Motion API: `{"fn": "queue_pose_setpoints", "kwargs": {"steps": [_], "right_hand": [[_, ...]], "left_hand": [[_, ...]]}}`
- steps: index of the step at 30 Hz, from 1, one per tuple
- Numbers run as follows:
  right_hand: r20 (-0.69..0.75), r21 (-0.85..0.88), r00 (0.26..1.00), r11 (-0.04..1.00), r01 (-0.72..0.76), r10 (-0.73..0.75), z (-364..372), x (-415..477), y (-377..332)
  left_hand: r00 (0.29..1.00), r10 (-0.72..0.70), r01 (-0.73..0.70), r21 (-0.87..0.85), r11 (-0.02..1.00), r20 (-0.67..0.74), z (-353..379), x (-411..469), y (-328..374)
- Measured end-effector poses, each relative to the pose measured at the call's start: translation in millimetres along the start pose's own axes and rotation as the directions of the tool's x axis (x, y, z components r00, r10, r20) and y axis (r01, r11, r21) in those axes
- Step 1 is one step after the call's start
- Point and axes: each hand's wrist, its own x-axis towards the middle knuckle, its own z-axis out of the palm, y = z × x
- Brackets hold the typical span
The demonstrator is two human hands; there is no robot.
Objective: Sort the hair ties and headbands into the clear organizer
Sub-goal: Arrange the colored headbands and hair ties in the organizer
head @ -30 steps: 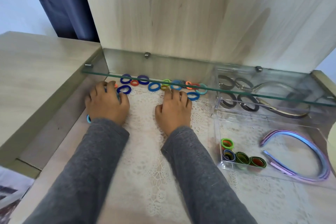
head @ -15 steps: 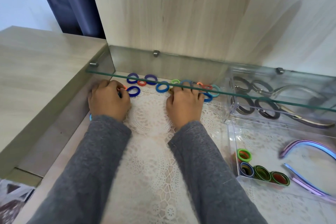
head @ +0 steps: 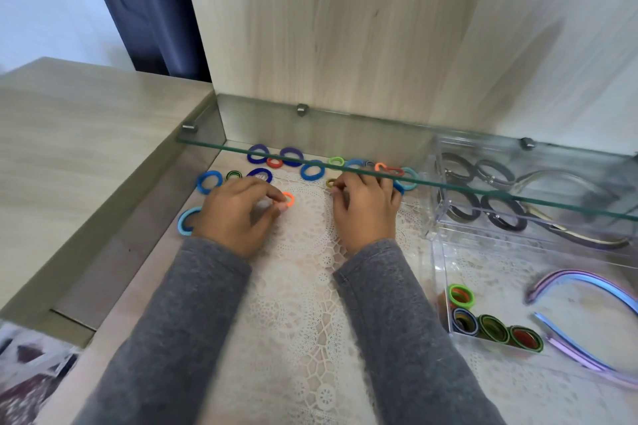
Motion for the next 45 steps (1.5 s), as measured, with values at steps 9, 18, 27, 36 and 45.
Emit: {"fn": "queue_pose_setpoints", "kwargs": {"steps": [9,18,27,36,45], "right_hand": [[0.062,0.153,0.959,0.952,0.266,-0.278,-1.9,-8.7,-8.5],[0.130,0.238,0.922,0.914,0.329,-0.365,-1.7,-14.3,-14.4],[0.103,0.285,0.953,0.926,0.247,-0.286,-2.2,-15.1,-17.3],[0.003,-0.200,1.000,0.980,-0.016,0.017,13.9,14.8,-13.4],[-0.147,-0.310,0.989,0.950,-0.046,0.000,34.4,32.6,-9.3]], "left_hand": [[0.997,-0.023,0.018,0.074,0.997,0.068,3.8,-9.0,8.2],[0.936,-0.250,0.271,0.054,0.961,-0.249,-2.4,7.4,-15.6],[0.908,-0.328,0.358,0.078,0.930,-0.260,5.8,17.3,-28.8],[0.931,-0.260,0.303,0.144,0.942,-0.258,9.1,16.1,-29.5],[0.929,-0.259,0.285,0.064,0.956,-0.265,5.1,16.1,-27.9]]}}
